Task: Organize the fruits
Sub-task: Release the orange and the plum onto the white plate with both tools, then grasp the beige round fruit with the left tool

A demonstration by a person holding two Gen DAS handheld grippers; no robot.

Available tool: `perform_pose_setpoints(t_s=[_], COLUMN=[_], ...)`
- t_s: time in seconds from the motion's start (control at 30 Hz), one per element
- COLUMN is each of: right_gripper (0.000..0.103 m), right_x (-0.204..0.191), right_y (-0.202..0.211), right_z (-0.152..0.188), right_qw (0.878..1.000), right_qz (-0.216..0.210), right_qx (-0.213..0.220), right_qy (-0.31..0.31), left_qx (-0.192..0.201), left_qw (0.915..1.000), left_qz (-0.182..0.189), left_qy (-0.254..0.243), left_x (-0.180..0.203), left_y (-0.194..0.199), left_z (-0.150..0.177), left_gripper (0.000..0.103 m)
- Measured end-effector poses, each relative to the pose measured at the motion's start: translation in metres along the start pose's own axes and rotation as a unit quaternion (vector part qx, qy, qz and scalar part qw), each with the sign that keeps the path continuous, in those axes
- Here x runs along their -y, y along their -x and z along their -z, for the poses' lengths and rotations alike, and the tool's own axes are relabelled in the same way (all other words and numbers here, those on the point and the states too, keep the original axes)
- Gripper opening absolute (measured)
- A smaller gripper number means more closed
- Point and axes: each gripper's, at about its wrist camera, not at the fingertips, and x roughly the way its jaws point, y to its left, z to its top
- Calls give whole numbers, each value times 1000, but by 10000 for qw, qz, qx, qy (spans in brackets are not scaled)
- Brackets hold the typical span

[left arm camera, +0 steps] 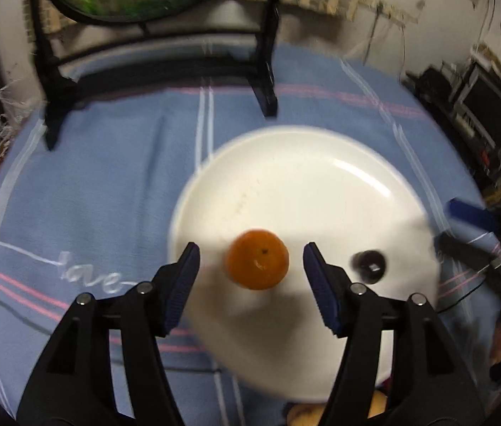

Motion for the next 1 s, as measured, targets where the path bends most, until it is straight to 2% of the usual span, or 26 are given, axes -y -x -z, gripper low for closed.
perform_pose_setpoints(t_s=[0.07,0.1,0.13,0.17,0.23,0.33,0.4,0.47,0.5,0.53,0.63,0.77,0.8,0.9,1.0], right_gripper=[73,77,95,102,102,102,102,102,102,102,102,102,102,102,102], right_x=[-4,-6,-7,-9,-11,-14,-15,-15,-15,-15,-20,-26,-27,-26,-26], right_y=[52,77,94,110,139,144,144,136,135,140,152,160,163,168,166], right_z=[-9,-9,-7,-3,23,64,99,124,126,126,128,132,132,133,132], right_qw=[9982,9965,9949,9930,9888,9924,9931,9933,9943,9944,9937,9953,9952,9940,9933], right_qz=[10,27,89,212,420,474,278,-152,-46,200,98,242,251,289,283], right_qx=[593,840,1006,1161,1431,1085,861,416,245,220,379,285,333,468,482], right_qy=[0,-5,-10,-31,-110,-339,-740,-1065,-1041,-1015,-1053,-892,-890,-942,-1007], left_qx=[196,309,377,397,300,-151,-396,-579,-653,-673,-576,-739,-796,-726,-614], left_qw=[9997,9993,9990,9988,9988,9993,9988,9980,9977,9977,9981,9967,9962,9973,9970], left_qz=[-72,-138,-192,-234,-372,-332,-272,-226,-133,-51,129,-24,-119,-139,-432], left_qy=[111,155,167,158,83,-21,-76,-82,-73,-63,-193,-342,-345,-22,179], left_x=[-8,-13,-16,-18,-19,-16,-12,-9,-8,-6,1,4,0,-21,-43], left_y=[28,46,60,69,83,87,84,80,79,79,79,67,62,66,80], left_z=[3,8,16,23,49,99,126,147,155,159,160,165,168,169,166], left_gripper=[77,78,79,81,82,82,82,82,82,82,82,84,87,91,89])
